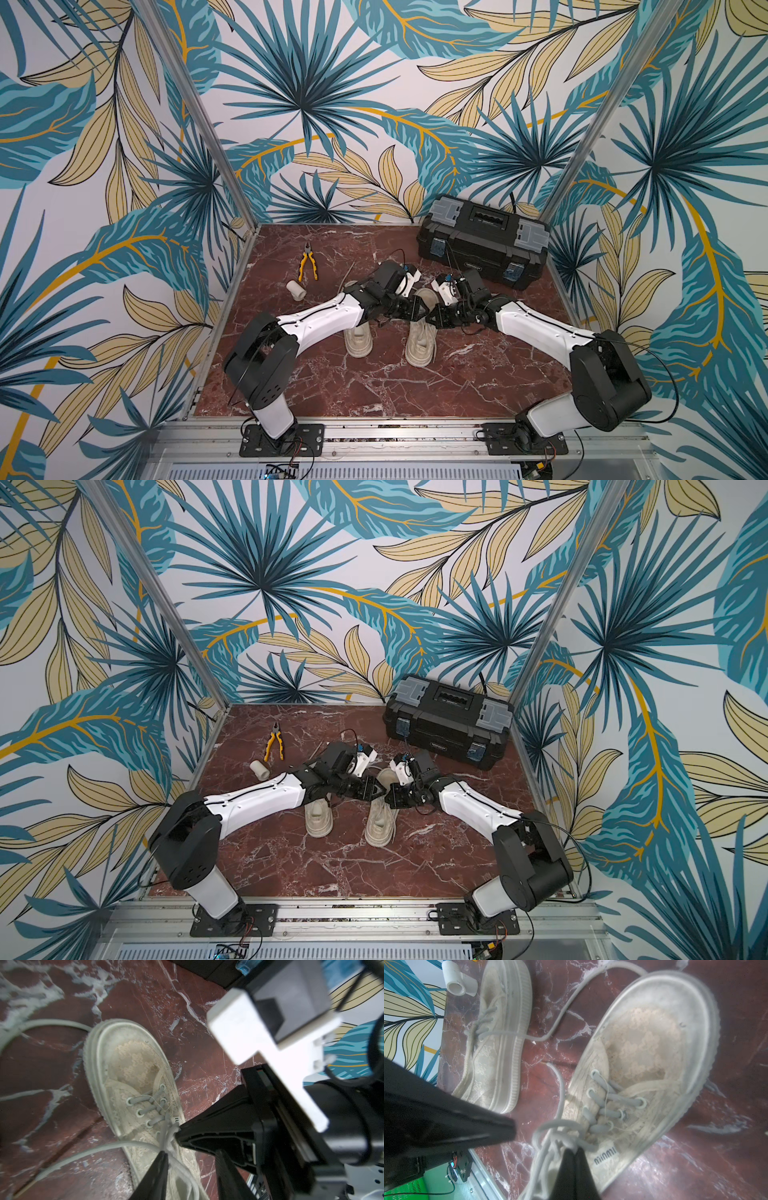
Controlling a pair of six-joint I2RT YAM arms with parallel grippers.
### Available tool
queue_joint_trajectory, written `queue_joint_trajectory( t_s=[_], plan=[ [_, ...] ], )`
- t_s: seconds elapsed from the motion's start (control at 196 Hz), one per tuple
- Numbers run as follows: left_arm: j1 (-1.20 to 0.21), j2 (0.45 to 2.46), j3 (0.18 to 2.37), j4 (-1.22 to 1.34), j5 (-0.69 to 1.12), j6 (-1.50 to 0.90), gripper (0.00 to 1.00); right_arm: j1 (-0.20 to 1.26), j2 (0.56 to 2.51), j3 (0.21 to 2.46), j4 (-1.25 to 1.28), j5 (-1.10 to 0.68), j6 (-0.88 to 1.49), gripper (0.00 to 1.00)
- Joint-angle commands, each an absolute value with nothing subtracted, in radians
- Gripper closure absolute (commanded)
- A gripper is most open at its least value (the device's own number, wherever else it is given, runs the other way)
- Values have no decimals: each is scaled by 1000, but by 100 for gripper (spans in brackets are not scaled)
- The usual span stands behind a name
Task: Tie the shoes
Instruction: Cross the shoelace with the shoelace.
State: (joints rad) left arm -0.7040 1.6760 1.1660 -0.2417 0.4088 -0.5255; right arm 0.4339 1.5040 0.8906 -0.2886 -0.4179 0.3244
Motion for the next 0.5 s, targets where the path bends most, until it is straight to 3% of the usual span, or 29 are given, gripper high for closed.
queue_joint_trajectory(
  t_s=[0.0, 0.056, 0.291, 0.5],
  plan=[
    [-671, 1644, 1166, -274, 377, -493, 52, 440, 1513, 893, -287, -405, 313, 100],
    [-660, 1653, 1160, -274, 385, -496, 53, 439, 1514, 893, -285, -409, 312, 100],
    [-651, 1722, 1167, -253, 416, -502, 74, 440, 1510, 892, -288, -410, 314, 100],
    [-654, 1766, 1159, -210, 476, -516, 78, 440, 1512, 893, -287, -411, 314, 100]
  ],
)
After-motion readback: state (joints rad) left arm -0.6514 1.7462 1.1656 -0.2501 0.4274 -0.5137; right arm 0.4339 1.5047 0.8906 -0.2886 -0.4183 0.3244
